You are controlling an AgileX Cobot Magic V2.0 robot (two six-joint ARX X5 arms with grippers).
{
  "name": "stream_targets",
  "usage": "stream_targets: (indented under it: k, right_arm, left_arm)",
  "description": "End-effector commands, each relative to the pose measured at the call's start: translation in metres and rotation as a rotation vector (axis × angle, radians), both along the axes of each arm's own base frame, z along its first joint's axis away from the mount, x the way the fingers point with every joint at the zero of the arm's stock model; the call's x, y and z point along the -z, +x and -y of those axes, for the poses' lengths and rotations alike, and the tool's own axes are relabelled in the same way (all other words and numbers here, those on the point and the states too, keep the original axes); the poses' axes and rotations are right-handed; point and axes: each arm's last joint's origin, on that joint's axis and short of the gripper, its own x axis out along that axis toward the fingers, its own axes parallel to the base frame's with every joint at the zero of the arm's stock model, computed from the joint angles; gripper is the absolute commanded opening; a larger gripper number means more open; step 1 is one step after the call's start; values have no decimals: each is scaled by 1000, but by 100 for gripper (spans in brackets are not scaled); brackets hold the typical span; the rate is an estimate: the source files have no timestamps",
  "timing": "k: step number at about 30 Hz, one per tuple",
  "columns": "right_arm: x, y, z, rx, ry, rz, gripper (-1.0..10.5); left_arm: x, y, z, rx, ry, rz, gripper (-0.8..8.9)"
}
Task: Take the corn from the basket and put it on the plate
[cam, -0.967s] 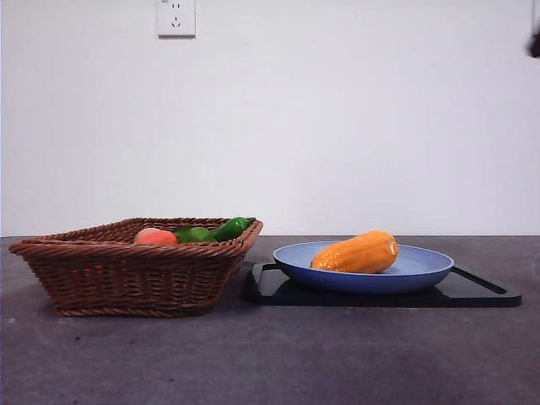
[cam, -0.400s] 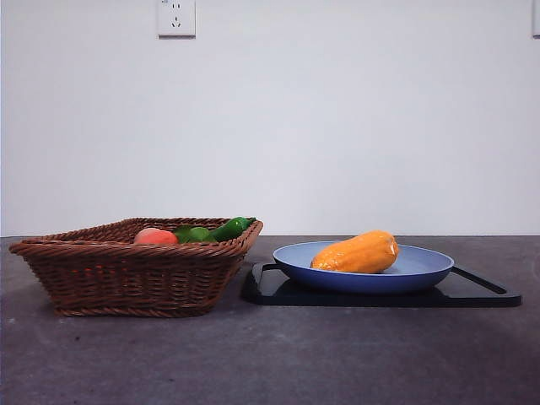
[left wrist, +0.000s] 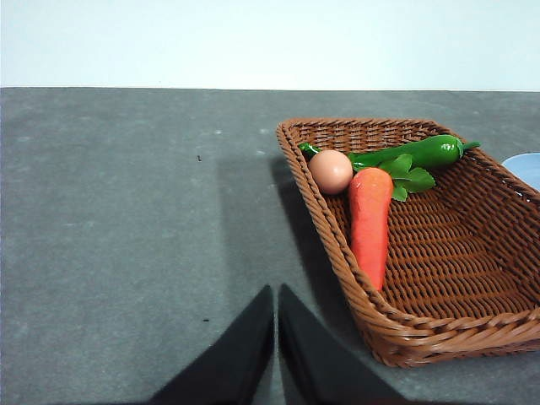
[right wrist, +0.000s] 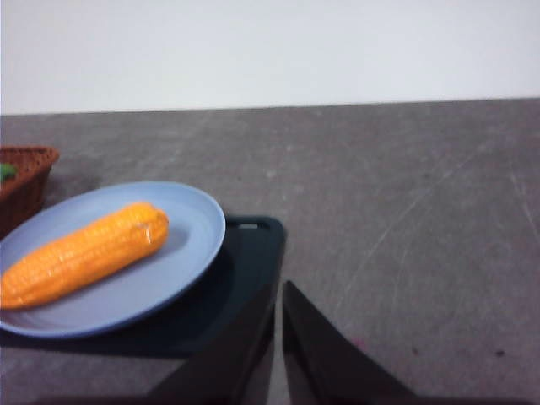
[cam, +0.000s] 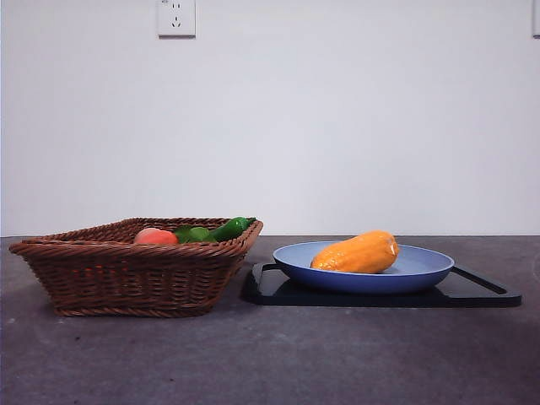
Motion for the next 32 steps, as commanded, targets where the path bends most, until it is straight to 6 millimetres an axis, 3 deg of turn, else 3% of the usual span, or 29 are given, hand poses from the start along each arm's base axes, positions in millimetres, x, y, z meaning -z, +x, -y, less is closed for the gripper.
stream_targets:
  k: [1, 32]
  right_arm:
    - [4, 0, 0, -6, 5, 13, 4]
    - [4, 0, 0, 3, 24, 17, 4]
  left_arm:
    - [9, 1, 0, -3, -3, -18, 8]
    - [9, 1, 0, -3, -3, -17, 8]
